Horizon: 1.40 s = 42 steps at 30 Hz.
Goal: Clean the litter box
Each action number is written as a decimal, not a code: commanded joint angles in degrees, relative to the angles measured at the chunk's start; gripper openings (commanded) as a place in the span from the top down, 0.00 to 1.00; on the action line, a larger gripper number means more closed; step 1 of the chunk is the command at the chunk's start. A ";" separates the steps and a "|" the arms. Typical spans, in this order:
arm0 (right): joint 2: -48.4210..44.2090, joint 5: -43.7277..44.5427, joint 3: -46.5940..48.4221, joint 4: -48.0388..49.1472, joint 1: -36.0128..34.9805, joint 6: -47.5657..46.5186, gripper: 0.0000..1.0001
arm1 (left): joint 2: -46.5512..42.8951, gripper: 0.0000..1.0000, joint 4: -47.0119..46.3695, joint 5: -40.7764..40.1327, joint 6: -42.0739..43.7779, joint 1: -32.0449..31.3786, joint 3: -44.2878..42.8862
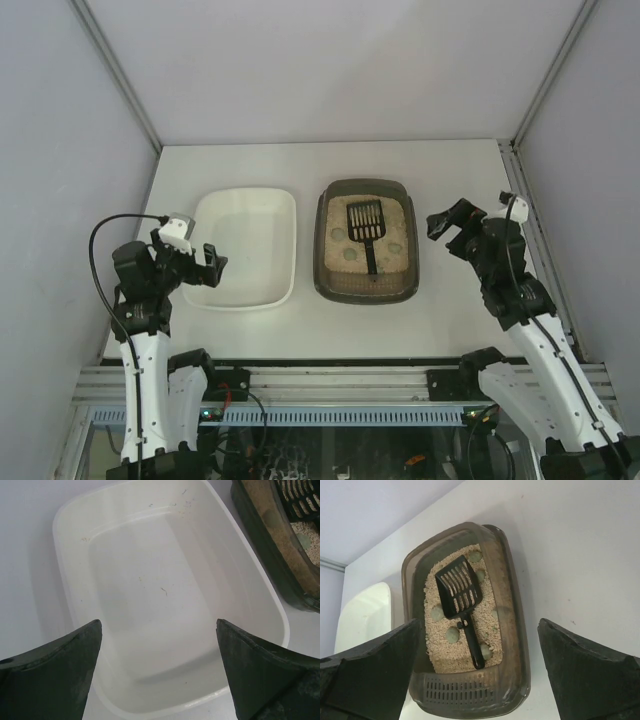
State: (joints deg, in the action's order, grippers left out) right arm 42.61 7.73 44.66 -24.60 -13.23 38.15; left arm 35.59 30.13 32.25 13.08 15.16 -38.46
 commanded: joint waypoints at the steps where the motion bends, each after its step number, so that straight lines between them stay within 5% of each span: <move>1: -4.71 9.77 -0.41 1.34 -3.54 0.97 0.00 | -0.52 0.00 -1.69 1.58 -0.31 -0.53 0.75; 6: -9.28 17.55 -1.60 -2.44 -3.53 8.21 0.00 | -1.24 0.00 -2.11 2.76 -4.73 -0.81 1.10; 9: -14.38 11.46 -4.36 0.55 -2.39 5.17 0.00 | -1.55 0.00 -1.97 7.58 -8.12 -0.96 -0.49; 13: -16.88 -1.71 -8.13 8.76 -1.62 -2.88 0.24 | -1.66 0.00 -2.83 3.74 -17.00 -1.00 -3.36; 18: -3.84 -5.01 -4.86 6.66 -2.80 -5.74 0.28 | -0.75 0.00 5.74 -6.66 -20.13 -1.62 -8.32; 24: 18.38 12.66 9.34 -5.13 -15.58 -11.49 0.27 | 3.64 0.00 16.76 -17.35 -16.21 -2.25 -18.83; 28: 26.42 16.41 15.69 -9.27 -20.36 -10.51 0.53 | 4.89 0.00 14.69 -21.43 -14.09 -2.70 -20.15; 30: 28.65 13.55 15.80 -9.47 -19.89 -8.93 0.57 | 5.64 0.00 13.43 -24.65 -14.09 -3.22 -21.16; 35: 35.26 8.32 16.25 -8.72 -20.44 -7.69 0.56 | 20.54 0.00 18.60 -41.27 -11.06 -15.46 -29.46; 38: 38.50 8.06 16.68 -9.32 -21.14 -6.46 0.56 | 26.17 0.00 19.45 -36.12 -11.33 -17.26 -32.03; 42: 42.17 7.08 16.65 -8.06 -22.01 -5.74 0.56 | 22.53 0.00 4.82 -24.91 -16.09 -18.31 -27.75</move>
State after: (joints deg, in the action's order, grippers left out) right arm 83.13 15.84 59.00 -33.95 -34.22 30.76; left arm 62.81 45.71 0.34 0.01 -2.07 -67.31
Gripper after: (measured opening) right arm 0.442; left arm 0.996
